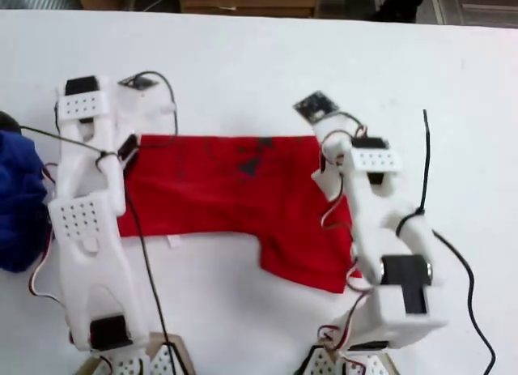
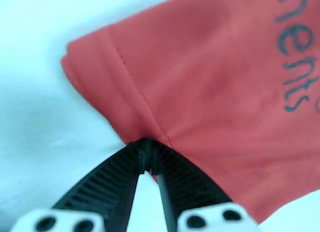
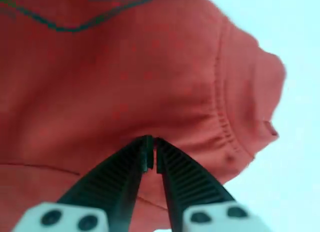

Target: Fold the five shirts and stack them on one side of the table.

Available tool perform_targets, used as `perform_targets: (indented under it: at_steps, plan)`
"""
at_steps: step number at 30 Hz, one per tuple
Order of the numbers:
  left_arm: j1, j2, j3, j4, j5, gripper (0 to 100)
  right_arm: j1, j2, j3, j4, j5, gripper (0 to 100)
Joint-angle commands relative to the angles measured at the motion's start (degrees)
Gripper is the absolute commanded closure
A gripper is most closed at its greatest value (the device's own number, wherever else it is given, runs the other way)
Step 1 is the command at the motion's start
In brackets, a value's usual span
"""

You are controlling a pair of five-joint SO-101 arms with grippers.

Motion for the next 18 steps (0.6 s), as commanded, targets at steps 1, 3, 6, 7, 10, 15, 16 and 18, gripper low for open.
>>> perform_targets:
  at_steps: [1, 3, 6, 7, 10, 15, 16, 18]
  plan:
    - [-2.5, 0.1, -4.6, 1.1, 0.6, 98, 3.0, 1.1, -10.0, 5.1, -2.8, 97.8]
    - [-2.1, -2.9, -4.6, 1.1, 0.6, 98, 4.3, 1.0, -14.3, 7.1, -4.1, 97.8]
    - [0.3, -8.3, -3.6, 1.1, 0.8, 98, 5.0, 1.7, -19.3, 7.3, -5.6, 97.8]
    - [1.4, -10.1, -2.8, 1.1, 0.8, 98, 4.7, 2.2, -20.3, 7.1, -6.0, 97.8]
    - [5.2, -14.5, 0.4, 0.9, 1.8, 98, 2.0, 5.8, -23.6, 7.3, -6.2, 97.8]
    - [9.4, -14.8, 2.3, -4.2, 4.0, 98, -2.2, 15.5, -27.5, 7.3, -6.2, 97.8]
    - [9.5, -13.8, 3.2, -6.2, 3.9, 98, -2.3, 17.5, -28.4, 7.4, -6.2, 97.8]
    - [9.0, -10.8, 4.4, -10.4, 3.5, 98, -2.2, 21.1, -30.4, 7.4, -6.2, 97.8]
